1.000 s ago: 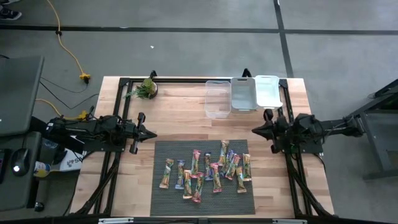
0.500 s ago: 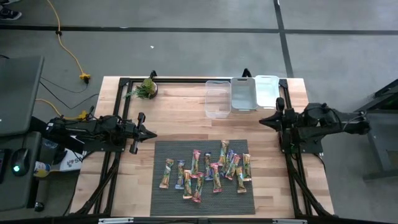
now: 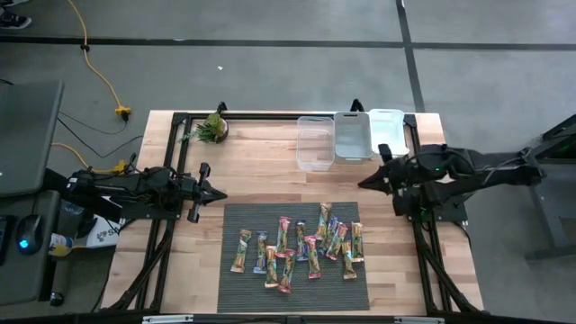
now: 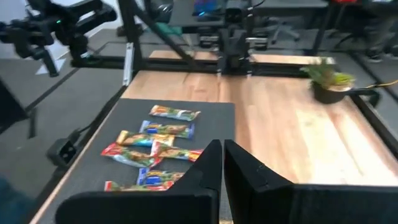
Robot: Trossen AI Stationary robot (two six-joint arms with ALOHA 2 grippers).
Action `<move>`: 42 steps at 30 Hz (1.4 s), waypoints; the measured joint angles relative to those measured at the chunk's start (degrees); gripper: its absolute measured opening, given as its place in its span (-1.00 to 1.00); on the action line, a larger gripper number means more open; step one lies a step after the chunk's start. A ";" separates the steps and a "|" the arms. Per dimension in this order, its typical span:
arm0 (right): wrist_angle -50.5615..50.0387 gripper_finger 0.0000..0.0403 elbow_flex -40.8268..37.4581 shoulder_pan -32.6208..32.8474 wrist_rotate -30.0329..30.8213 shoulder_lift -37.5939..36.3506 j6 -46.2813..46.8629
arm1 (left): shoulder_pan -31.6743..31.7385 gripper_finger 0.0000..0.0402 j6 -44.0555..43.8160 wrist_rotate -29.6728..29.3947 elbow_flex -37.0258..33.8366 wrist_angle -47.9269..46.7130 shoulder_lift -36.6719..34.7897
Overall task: Pick and place Granola Bars by type
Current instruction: Put the yellow granola bar into the transparent bin
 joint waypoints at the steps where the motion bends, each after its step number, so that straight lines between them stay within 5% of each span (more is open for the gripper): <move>1: 0.00 -1.00 0.68 0.00 -1.16 1.05 0.00 | 0.02 -1.00 0.00 0.00 0.00 0.00 0.00; 12: -1.46 -1.00 2.49 0.70 -20.86 8.78 -0.16 | 0.02 -1.00 0.00 0.00 0.00 0.00 0.02; 16: -6.79 -1.00 2.49 3.23 -19.95 10.29 -1.97 | 0.02 -1.00 0.00 0.00 -0.01 0.00 0.00; 19: -12.20 -1.00 2.49 5.49 -12.68 11.64 -0.02 | 0.02 -1.00 0.00 0.00 -0.02 0.00 0.00; 26: -18.44 -1.00 2.49 8.90 1.27 14.01 21.51 | 0.01 -1.00 0.00 0.00 0.00 0.02 0.00; 42: -26.26 -1.00 2.49 15.57 1.46 25.26 75.66 | 0.01 -1.00 0.00 0.00 0.00 0.02 0.00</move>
